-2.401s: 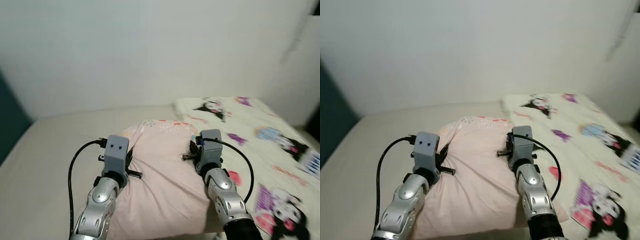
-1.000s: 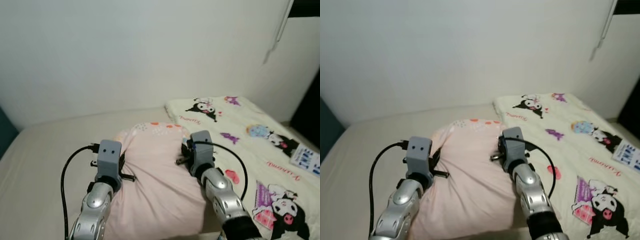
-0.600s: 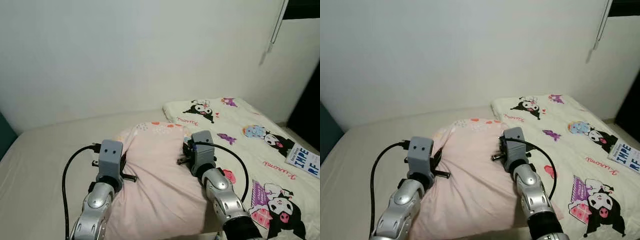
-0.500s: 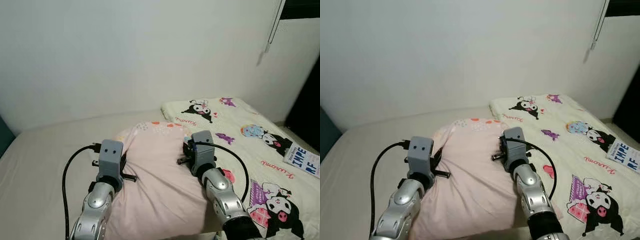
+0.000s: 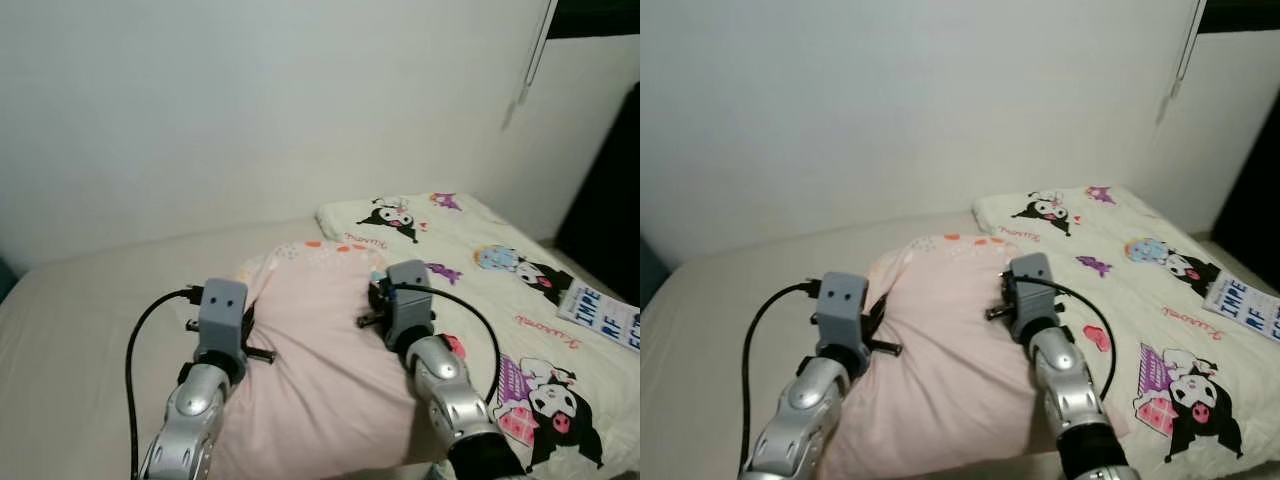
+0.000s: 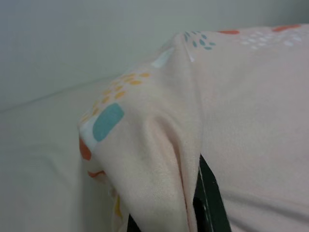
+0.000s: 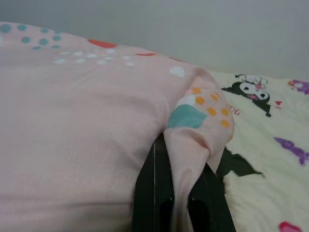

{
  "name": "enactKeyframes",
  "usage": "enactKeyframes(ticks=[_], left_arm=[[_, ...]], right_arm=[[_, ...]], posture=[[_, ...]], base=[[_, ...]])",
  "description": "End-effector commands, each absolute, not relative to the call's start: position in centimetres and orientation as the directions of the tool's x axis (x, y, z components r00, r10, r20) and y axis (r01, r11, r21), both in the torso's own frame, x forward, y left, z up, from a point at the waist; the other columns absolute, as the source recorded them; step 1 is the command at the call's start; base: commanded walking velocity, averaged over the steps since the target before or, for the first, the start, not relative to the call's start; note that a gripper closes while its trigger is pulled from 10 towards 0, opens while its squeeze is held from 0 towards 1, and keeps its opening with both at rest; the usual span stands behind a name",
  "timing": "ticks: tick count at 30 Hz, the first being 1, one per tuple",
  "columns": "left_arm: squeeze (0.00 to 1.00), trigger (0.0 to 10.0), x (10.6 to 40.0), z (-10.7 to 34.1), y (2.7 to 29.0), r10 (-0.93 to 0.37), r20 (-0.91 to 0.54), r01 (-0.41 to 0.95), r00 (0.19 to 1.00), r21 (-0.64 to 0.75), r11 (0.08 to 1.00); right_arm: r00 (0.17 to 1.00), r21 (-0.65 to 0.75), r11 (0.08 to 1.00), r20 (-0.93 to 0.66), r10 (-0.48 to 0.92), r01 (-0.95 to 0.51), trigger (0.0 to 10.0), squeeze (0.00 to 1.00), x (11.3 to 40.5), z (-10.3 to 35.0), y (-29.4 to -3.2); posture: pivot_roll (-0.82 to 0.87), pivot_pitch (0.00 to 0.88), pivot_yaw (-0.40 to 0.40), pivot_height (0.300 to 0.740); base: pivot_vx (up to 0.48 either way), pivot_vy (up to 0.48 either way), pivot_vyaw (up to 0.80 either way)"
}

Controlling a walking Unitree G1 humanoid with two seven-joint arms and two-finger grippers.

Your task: Clean up the room

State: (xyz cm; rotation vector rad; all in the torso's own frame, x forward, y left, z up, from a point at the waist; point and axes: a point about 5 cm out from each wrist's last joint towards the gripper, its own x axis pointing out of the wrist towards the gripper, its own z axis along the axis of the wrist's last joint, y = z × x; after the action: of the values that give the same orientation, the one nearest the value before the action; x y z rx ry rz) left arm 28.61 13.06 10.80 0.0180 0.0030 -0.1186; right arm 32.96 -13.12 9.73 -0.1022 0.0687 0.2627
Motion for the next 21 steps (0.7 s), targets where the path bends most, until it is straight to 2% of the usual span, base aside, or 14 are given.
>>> enactKeyframes(ticks=[1,21], left_arm=[[0.0,10.0,28.87,12.09,12.99,-0.123,0.065,0.122,0.99,0.02,0.992],[0.0,10.0,28.54,12.0,13.37,-0.108,0.064,0.108,0.992,0.009,0.994]], right_arm=[[0.963,-0.101,0.958,-0.03,0.267,-0.269,10.0,0.0,33.21,10.6,-12.98],[0.956,-0.103,0.95,-0.035,0.292,-0.294,10.0,0.0,33.25,10.53,-12.8]], posture=[[-0.02,0.0,-0.001,0.74],[-0.02,0.0,-0.013,0.74]], base=[[0.0,0.33,0.0],[0.0,0.331,0.0]])
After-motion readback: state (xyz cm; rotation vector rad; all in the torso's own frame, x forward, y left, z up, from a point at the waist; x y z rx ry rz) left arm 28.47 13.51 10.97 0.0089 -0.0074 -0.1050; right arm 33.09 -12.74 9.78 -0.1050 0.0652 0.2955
